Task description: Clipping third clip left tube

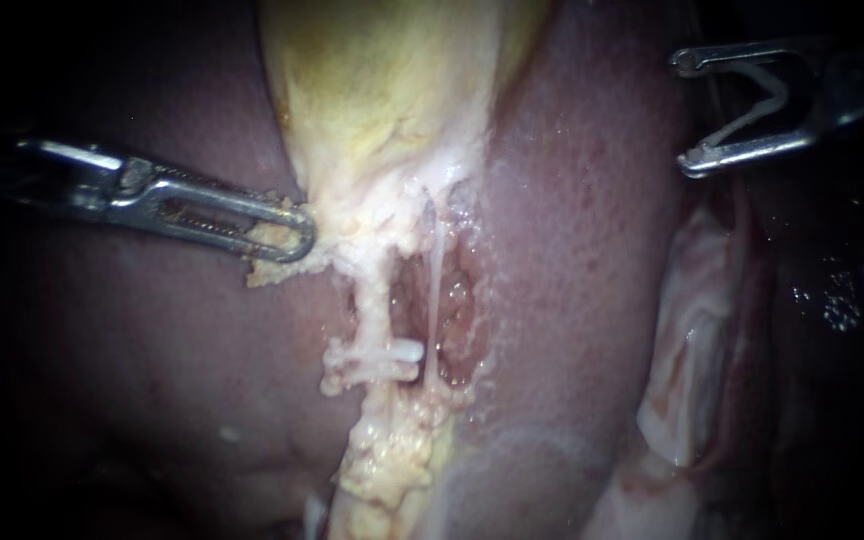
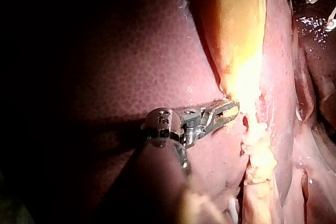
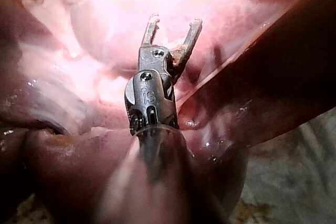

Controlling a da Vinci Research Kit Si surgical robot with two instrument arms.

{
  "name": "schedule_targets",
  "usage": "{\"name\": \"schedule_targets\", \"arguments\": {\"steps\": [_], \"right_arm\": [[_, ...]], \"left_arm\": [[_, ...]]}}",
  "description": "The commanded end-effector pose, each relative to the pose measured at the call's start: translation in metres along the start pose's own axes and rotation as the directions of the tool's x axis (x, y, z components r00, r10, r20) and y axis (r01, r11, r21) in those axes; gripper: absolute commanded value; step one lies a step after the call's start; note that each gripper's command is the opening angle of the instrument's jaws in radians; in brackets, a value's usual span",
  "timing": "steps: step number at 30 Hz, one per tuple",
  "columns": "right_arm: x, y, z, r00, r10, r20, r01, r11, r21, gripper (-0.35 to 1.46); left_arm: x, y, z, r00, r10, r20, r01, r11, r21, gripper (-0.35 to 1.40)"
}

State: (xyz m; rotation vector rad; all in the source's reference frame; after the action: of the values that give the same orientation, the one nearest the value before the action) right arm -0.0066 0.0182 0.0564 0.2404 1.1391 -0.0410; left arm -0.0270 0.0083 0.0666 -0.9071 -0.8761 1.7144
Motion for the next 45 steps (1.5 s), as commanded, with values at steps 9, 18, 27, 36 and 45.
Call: {"name": "schedule_targets", "arguments": {"steps": [9, 18, 27, 36, 45], "right_arm": [[0.0002, -0.0001, -0.0001, 1.000, 0.000, -0.001, 0.000, 1.000, 0.001, 0.50], [0.0003, -0.0002, -0.0002, 1.000, -0.006, -0.001, 0.006, 1.000, 0.002, 0.50], [0.0006, -0.0004, -0.0003, 1.000, -0.005, -0.002, 0.005, 1.000, 0.002, 0.50], [0.0017, -0.0016, 0.0008, 1.000, -0.011, -0.012, 0.011, 1.000, 0.012, 0.50], [0.0031, -0.0037, 0.0057, 0.992, 0.119, -0.049, -0.117, 0.992, 0.048, 0.50]], "left_arm": [[0.0008, 0.0010, -0.0024, 0.9999, -0.006, 0.013, 0.006, 1.000, -0.017, -0.35], [0.0045, 0.0033, -0.0100, 0.9986, -0.025, -0.046, 0.025, 1.000, -0.017, -0.35], [0.0050, 0.0041, -0.0119, 0.9971, -0.032, -0.069, 0.031, 0.999, -0.016, -0.35], [0.0049, 0.0042, -0.0119, 0.9970, -0.032, -0.070, 0.031, 0.999, -0.015, -0.35], [0.0047, 0.0042, -0.0115, 0.9969, -0.031, -0.072, 0.030, 0.999, -0.012, -0.35]]}}
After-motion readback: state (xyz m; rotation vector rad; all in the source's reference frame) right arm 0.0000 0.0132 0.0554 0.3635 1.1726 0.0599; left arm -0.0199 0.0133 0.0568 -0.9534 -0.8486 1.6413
